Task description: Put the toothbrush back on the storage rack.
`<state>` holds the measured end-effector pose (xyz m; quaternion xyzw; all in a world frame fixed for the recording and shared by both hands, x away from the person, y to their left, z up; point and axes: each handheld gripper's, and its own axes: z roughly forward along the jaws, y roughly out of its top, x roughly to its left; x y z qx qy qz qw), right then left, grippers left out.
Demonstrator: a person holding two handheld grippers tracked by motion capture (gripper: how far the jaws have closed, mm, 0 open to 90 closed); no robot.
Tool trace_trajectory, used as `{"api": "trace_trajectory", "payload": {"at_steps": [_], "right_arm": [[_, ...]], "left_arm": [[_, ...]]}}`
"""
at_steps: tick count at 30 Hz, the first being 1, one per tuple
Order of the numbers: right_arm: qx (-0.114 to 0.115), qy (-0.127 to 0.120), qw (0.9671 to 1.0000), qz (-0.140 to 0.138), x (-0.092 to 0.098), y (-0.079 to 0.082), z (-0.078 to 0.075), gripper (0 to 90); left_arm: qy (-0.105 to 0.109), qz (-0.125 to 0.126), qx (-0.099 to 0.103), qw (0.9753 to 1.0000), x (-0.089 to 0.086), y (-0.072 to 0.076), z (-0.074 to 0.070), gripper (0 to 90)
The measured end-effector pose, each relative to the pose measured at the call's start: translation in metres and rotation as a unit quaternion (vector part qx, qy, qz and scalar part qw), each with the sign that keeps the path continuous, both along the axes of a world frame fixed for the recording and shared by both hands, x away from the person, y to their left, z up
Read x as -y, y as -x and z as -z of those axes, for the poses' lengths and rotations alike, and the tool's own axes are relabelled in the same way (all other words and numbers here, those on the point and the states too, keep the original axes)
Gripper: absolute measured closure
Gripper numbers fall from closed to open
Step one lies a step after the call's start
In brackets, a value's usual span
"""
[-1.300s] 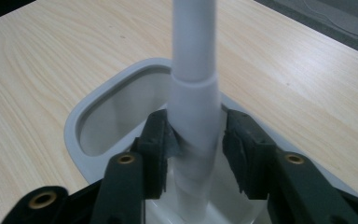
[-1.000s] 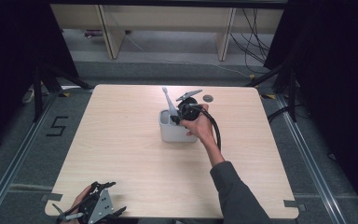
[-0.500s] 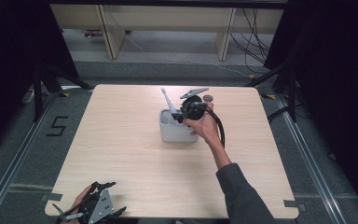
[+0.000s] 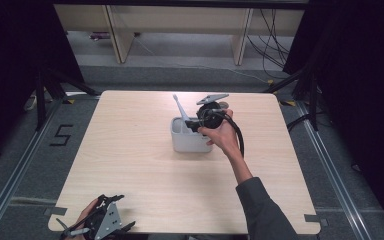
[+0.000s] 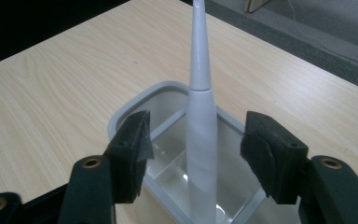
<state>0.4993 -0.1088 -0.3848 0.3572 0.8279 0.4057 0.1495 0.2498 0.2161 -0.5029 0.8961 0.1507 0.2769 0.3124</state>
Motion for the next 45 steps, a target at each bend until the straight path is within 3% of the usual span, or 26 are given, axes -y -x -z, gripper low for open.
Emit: {"api": "trace_trajectory", "payload": {"at_steps": [2, 3, 7, 9, 12, 13, 15, 18, 22, 27, 28, 33, 38, 43, 45], "right_arm": [[-0.001, -0.011, 0.9999, 0.000, 0.000, 0.001, 0.000, 39.5], [0.001, -0.013, 0.9999, -0.002, 0.000, 0.003, -0.002, 38.4], [0.015, -0.001, 0.9999, -0.007, 0.002, 0.007, -0.004, 37.1], [0.014, -0.016, 0.9998, -0.005, 0.001, 0.012, -0.004, 36.0], [0.016, -0.015, 0.9998, -0.002, 0.004, 0.015, -0.005, 34.8], [0.015, -0.017, 0.9997, -0.004, 0.005, 0.017, -0.005, 34.5], [0.023, -0.021, 0.9995, -0.005, 0.006, 0.020, -0.004, 34.2], [0.014, -0.026, 0.9995, -0.006, 0.007, 0.024, -0.004, 34.0], [0.034, -0.027, 0.9990, -0.016, 0.013, 0.033, -0.003, 33.7], [0.033, -0.027, 0.9989, -0.017, 0.015, 0.039, -0.002, 33.1], [0.027, -0.037, 0.9988, -0.017, 0.015, 0.042, -0.002, 33.0], [0.042, -0.038, 0.9982, -0.020, 0.021, 0.050, 0.000, 32.4], [0.035, -0.041, 0.9984, -0.016, 0.025, 0.055, -0.001, 32.1], [0.046, -0.041, 0.9978, -0.025, 0.027, 0.060, 0.000, 31.2], [0.036, -0.039, 0.9983, -0.024, 0.027, 0.063, 0.001, 31.1]], "left_arm": [[-0.004, 0.003, 0.000, 1.0000, -0.001, 0.000, -0.001, 15.4], [0.005, 0.001, 0.001, 1.0000, 0.000, 0.000, 0.001, 15.4], [0.000, -0.001, 0.001, 1.0000, 0.000, 0.000, 0.000, 15.4], [-0.001, 0.004, 0.001, 1.0000, -0.001, 0.000, 0.000, 15.4], [-0.007, 0.002, -0.001, 1.0000, -0.001, 0.000, -0.001, 15.4], [0.002, -0.001, 0.000, 1.0000, 0.000, 0.000, 0.000, 15.4], [0.001, -0.001, -0.001, 1.0000, 0.000, 0.000, 0.000, 15.4], [0.003, 0.000, -0.002, 1.0000, 0.000, 0.000, 0.001, 15.4], [0.008, 0.000, 0.001, 1.0000, 0.000, 0.000, 0.001, 15.4], [0.002, -0.002, -0.002, 1.0000, 0.000, 0.000, 0.001, 15.4], [0.003, -0.001, -0.002, 1.0000, 0.000, 0.000, 0.001, 15.4], [0.004, -0.002, -0.002, 1.0000, 0.000, 0.000, 0.001, 15.4], [0.004, -0.001, -0.002, 1.0000, 0.000, 0.000, 0.001, 15.4], [-0.002, 0.002, 0.001, 1.0000, -0.001, 0.000, -0.001, 15.4], [0.010, -0.001, 0.003, 0.9999, 0.000, 0.000, 0.000, 15.4]]}}
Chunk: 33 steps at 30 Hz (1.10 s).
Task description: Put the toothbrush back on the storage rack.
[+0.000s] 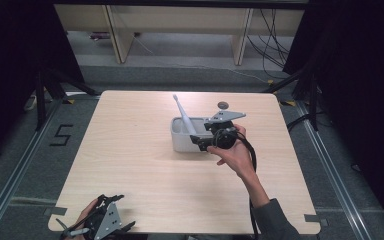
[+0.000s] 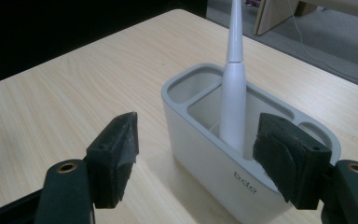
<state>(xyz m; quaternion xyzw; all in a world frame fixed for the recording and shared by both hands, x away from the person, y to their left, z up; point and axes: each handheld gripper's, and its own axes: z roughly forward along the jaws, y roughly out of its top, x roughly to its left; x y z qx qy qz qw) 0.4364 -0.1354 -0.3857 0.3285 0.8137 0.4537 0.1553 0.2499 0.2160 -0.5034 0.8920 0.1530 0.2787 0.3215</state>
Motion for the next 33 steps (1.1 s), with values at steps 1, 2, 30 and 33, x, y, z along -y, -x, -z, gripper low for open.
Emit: {"api": "trace_trajectory", "payload": {"at_steps": [1, 2, 30, 33], "right_arm": [[0.000, 0.000, 1.0000, 0.000, 0.000, 0.000, 0.000, 31.1], [0.012, 0.004, 0.9999, 0.000, 0.000, 0.000, 0.001, 30.9], [-0.016, 0.001, 0.9998, -0.015, 0.008, 0.030, 0.023, 26.0], [-0.015, -0.009, 0.9997, -0.017, 0.007, 0.033, 0.028, 21.6]], "left_arm": [[-0.007, 0.004, -0.001, 1.0000, -0.001, 0.000, -0.001, 15.4], [-0.007, 0.002, -0.001, 1.0000, -0.001, 0.000, -0.001, 15.4], [0.000, -0.001, 0.003, 1.0000, 0.000, 0.000, -0.001, 15.4], [0.001, -0.002, 0.002, 1.0000, 0.000, 0.000, 0.000, 15.4]]}}
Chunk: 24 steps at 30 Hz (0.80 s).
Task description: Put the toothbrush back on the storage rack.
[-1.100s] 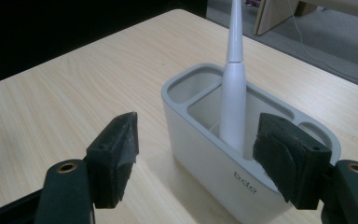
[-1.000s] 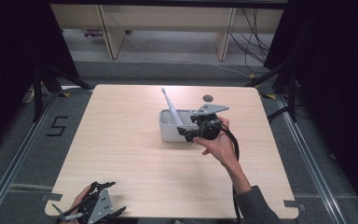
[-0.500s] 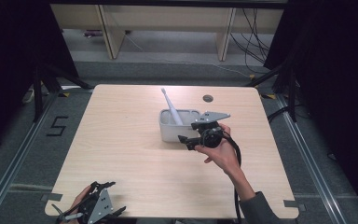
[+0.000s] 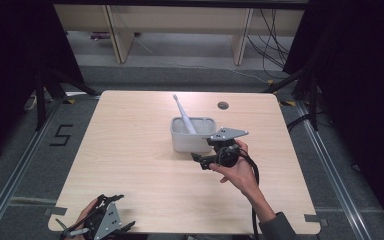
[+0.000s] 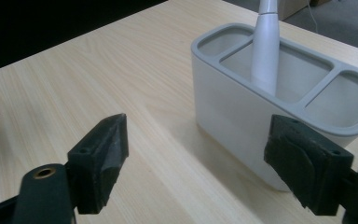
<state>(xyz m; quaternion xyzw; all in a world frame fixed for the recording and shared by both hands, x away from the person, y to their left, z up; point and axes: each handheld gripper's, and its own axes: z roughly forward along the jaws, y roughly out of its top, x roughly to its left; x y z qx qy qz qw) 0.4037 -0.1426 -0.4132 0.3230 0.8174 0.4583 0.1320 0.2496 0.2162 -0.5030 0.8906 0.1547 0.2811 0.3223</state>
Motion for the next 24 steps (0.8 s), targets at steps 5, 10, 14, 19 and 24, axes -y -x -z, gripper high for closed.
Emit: {"api": "trace_trajectory", "payload": {"at_steps": [5, 10, 14, 19, 24], "right_arm": [[0.009, 0.005, 0.9999, -0.010, -0.001, 0.005, 0.004, 19.9], [0.005, 0.003, 1.0000, -0.006, -0.002, 0.011, 0.008, 20.1], [0.001, 0.008, 0.9998, -0.017, -0.001, 0.015, 0.014, 20.9], [-0.007, 0.013, 0.9998, -0.009, 0.001, 0.023, 0.021, 21.2], [-0.008, 0.015, 0.9997, -0.015, 0.003, 0.028, 0.030, 21.4]], "left_arm": [[-0.002, 0.000, -0.001, 1.0000, 0.000, 0.000, 0.000, 15.4], [0.001, 0.000, -0.001, 1.0000, 0.000, 0.000, 0.000, 15.4], [-0.008, 0.001, -0.002, 1.0000, 0.000, 0.000, 0.000, 15.4], [-0.009, 0.004, -0.003, 0.9999, -0.001, 0.000, -0.001, 15.4], [-0.007, 0.000, -0.003, 1.0000, 0.000, 0.000, 0.000, 15.4]]}}
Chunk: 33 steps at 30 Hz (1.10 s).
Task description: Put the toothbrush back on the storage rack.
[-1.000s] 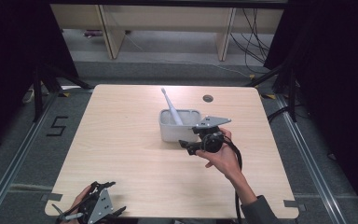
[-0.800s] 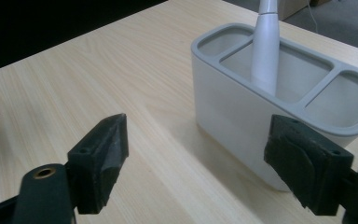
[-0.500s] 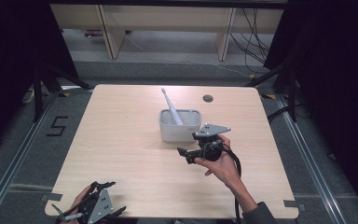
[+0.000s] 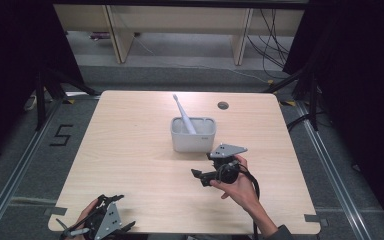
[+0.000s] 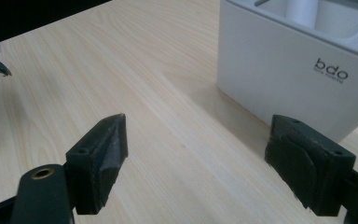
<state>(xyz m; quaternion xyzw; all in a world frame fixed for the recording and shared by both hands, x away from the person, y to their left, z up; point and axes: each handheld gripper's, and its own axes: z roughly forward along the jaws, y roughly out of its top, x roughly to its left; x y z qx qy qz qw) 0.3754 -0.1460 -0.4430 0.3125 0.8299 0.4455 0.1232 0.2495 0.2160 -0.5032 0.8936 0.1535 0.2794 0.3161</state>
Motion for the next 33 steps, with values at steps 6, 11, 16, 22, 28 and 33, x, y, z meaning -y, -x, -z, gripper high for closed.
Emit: {"api": "trace_trajectory", "payload": {"at_steps": [6, 11, 16, 22, 28, 33], "right_arm": [[-0.006, 0.005, 1.0000, -0.001, 0.005, 0.006, 0.009, 21.5], [-0.012, 0.005, 0.9999, 0.007, 0.012, 0.012, 0.017, 21.5], [-0.015, 0.006, 0.9998, 0.012, 0.015, 0.015, 0.020, 21.2], [-0.018, 0.005, 0.9997, 0.013, 0.020, 0.020, 0.025, 20.0], [-0.023, 0.005, 0.9996, 0.017, 0.026, 0.026, 0.030, 18.9], [-0.028, 0.004, 0.9993, 0.024, 0.030, 0.030, 0.033, 18.7]], "left_arm": [[-0.009, 0.003, -0.005, 0.9999, -0.001, 0.000, -0.002, 15.4], [-0.003, 0.001, 0.001, 1.0000, -0.001, 0.000, -0.001, 15.4], [-0.006, 0.001, 0.002, 1.0000, -0.001, 0.000, -0.001, 15.5], [-0.006, 0.003, 0.000, 1.0000, -0.001, 0.000, -0.002, 15.5], [-0.006, 0.003, -0.002, 1.0000, -0.001, 0.000, -0.001, 15.5], [0.005, -0.001, 0.004, 1.0000, 0.000, 0.000, 0.000, 15.5]]}}
